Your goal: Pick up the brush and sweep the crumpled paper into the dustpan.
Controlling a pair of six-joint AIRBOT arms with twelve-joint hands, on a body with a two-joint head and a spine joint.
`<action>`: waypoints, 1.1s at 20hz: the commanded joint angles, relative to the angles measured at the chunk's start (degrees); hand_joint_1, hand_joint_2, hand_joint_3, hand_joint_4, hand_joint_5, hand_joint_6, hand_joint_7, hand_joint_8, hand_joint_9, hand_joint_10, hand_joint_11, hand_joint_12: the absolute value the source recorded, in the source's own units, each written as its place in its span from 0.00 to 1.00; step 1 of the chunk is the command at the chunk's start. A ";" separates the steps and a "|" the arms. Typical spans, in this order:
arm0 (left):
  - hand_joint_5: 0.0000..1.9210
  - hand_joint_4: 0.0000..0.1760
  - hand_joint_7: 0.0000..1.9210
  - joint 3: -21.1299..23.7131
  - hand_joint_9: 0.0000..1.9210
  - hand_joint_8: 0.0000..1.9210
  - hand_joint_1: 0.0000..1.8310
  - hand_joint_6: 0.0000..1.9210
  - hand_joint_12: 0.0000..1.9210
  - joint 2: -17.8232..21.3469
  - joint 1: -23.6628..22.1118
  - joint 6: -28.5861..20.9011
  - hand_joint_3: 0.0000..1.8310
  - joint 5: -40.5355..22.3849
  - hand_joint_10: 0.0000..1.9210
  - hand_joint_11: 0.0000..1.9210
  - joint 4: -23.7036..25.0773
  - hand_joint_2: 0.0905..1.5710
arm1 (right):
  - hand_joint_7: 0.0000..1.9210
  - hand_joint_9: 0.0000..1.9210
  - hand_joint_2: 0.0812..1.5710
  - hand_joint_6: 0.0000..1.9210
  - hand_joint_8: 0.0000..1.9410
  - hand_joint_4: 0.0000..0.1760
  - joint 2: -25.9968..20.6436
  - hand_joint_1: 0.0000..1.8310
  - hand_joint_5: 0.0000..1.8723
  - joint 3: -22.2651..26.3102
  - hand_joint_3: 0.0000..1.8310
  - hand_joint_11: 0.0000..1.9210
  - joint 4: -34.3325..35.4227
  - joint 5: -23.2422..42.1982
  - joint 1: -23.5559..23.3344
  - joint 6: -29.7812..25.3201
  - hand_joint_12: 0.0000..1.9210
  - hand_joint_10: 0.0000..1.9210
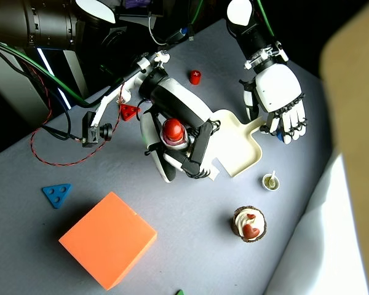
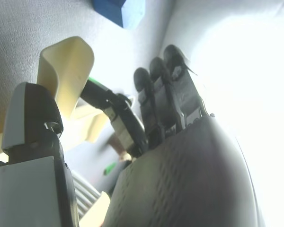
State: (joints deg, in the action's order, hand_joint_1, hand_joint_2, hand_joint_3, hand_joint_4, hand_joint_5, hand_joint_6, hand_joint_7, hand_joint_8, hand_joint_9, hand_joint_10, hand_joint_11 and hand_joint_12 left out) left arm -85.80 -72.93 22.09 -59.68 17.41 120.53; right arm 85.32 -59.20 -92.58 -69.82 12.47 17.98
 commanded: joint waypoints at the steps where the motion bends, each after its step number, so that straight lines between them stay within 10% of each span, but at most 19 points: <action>1: 0.55 0.00 0.20 -0.07 0.16 0.00 0.64 0.44 0.06 0.68 -0.34 0.34 0.00 4.61 0.00 0.13 1.83 0.67 | 0.55 0.58 0.76 1.00 1.00 1.00 0.36 0.85 0.50 -0.04 0.00 0.64 -6.69 -5.14 -0.88 0.58 1.00 1.00; 22: 0.54 0.00 0.20 -0.60 0.16 0.00 0.64 0.45 0.07 0.62 -0.27 0.34 0.00 4.63 0.00 0.12 1.95 0.67 | 0.52 0.55 0.76 1.00 1.00 1.00 10.71 0.85 0.50 -3.42 0.00 0.62 -0.89 -20.60 -1.63 6.73 1.00 1.00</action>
State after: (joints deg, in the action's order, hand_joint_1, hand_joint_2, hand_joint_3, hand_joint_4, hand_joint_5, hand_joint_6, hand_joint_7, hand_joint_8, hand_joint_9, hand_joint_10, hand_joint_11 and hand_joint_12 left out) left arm -86.00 -72.95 22.09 -59.68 17.34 120.64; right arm 96.36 -62.83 -87.18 -86.78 11.29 23.49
